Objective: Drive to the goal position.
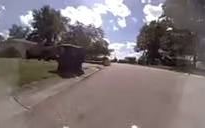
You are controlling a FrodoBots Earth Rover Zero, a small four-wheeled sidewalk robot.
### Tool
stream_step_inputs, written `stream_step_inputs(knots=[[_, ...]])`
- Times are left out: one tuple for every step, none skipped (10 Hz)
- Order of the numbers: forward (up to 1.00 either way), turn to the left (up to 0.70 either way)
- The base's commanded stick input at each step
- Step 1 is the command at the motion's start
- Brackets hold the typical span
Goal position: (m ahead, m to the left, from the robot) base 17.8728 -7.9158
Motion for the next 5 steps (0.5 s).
stream_step_inputs(knots=[[0.85, 0.00], [0.85, 0.00], [0.85, 0.00], [0.85, 0.00], [0.85, 0.00]])
